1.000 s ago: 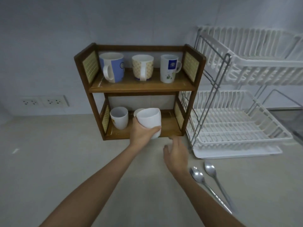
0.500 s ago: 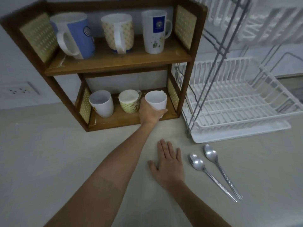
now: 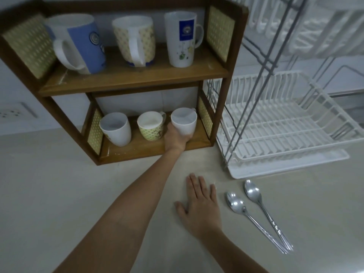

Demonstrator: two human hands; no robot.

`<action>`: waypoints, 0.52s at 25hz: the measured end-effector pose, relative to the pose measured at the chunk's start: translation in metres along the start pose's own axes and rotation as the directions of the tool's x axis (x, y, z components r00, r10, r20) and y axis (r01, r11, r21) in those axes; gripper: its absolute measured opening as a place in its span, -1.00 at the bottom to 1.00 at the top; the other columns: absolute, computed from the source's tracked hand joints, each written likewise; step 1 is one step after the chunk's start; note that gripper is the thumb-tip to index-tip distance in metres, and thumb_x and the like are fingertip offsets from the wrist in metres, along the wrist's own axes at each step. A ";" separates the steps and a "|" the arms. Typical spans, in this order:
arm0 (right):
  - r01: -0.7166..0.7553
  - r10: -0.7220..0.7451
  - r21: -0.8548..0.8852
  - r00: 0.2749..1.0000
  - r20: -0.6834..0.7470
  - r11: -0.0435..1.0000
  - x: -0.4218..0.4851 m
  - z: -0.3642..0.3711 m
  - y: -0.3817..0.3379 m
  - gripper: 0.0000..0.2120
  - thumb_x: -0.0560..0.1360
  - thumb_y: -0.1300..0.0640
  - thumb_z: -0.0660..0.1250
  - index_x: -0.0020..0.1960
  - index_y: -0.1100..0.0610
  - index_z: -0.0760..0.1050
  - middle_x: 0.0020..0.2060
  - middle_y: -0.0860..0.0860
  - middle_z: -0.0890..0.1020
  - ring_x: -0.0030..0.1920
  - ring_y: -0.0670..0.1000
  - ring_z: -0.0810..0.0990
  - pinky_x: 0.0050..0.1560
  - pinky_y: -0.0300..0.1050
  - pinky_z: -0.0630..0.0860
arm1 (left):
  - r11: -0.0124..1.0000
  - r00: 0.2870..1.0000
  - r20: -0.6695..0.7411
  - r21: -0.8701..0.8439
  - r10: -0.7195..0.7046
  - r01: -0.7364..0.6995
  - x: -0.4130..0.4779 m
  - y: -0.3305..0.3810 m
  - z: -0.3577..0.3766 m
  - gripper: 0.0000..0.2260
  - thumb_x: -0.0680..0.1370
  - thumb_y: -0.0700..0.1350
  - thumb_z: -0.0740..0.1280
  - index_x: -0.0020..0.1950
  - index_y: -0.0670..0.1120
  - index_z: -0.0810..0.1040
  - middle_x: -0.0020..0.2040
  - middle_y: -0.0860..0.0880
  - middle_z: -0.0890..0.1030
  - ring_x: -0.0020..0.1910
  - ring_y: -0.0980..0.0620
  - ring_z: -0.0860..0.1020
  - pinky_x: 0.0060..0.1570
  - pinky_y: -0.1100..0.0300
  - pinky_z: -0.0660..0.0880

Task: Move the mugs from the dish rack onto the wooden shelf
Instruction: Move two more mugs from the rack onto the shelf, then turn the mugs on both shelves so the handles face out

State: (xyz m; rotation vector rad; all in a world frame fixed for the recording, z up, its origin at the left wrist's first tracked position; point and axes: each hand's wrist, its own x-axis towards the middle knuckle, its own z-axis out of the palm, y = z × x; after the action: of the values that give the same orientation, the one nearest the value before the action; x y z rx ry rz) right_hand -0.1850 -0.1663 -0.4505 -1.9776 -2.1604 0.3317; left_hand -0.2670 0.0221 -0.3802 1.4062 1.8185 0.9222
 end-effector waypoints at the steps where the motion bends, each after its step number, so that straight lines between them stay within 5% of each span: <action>1: 0.000 0.000 0.000 1.000 0.000 1.000 0.001 0.000 0.000 -0.20 0.46 -0.31 -0.12 0.57 0.08 -0.12 0.57 -0.05 -0.09 0.55 0.02 -0.19 0.44 0.04 -0.40 | 0.999 1.000 0.017 0.036 0.012 -0.012 -0.005 -0.001 -0.004 -0.38 0.41 -0.11 0.50 0.37 -0.23 0.32 0.32 -0.21 0.50 0.29 -0.19 0.47 0.22 0.06 0.41; 5: -0.011 0.012 -0.006 0.998 0.054 1.000 -0.001 -0.004 0.000 -0.22 0.48 -0.30 -0.10 0.57 0.08 -0.13 0.57 -0.06 -0.08 0.55 0.00 -0.16 0.46 0.05 -0.33 | 0.992 0.990 0.073 -0.045 0.121 -0.118 -0.045 0.006 -0.032 -0.59 0.50 -0.20 0.39 0.31 -0.22 0.40 0.26 -0.18 0.55 0.23 -0.12 0.52 0.19 0.05 0.48; 8: -0.009 0.004 0.088 0.998 0.056 0.996 0.007 -0.029 -0.005 -0.34 0.54 -0.16 0.08 0.55 0.08 0.02 0.55 -0.02 0.11 0.53 -0.02 0.04 0.49 -0.06 -0.06 | 0.982 0.982 0.081 -0.086 0.173 -0.166 -0.068 0.031 -0.074 -0.64 0.53 -0.21 0.35 0.31 -0.17 0.43 0.24 -0.11 0.57 0.11 0.04 0.57 0.12 0.21 0.51; 11: 0.095 -0.047 0.292 0.984 -0.170 0.952 0.033 -0.089 -0.025 -0.56 0.52 0.08 0.28 0.37 0.11 0.36 0.29 0.04 0.48 0.32 0.07 0.40 0.24 -0.09 0.38 | 0.943 0.944 0.006 0.009 0.331 -0.331 -0.084 0.069 -0.140 -0.82 0.55 -0.18 0.32 0.14 -0.06 0.57 0.04 0.02 0.65 -0.13 0.30 0.55 -0.10 0.51 0.47; 13: 0.279 -0.108 0.386 0.906 -0.409 0.879 0.056 -0.143 -0.042 -0.71 0.48 0.20 0.35 0.20 0.13 0.50 0.05 0.05 0.60 0.11 0.08 0.52 0.02 -0.09 0.47 | 0.897 0.890 -0.113 0.034 0.441 -0.440 -0.092 0.094 -0.183 -0.89 0.57 -0.14 0.30 0.03 0.00 0.60 -0.11 0.11 0.66 -0.15 0.28 0.59 -0.10 0.43 0.51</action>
State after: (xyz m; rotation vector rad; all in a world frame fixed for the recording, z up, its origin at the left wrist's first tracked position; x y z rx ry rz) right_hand -0.1880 -0.1089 -0.3023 -1.4218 -1.8225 0.3356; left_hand -0.3508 -0.0759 -0.1959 1.8486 1.6085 1.2481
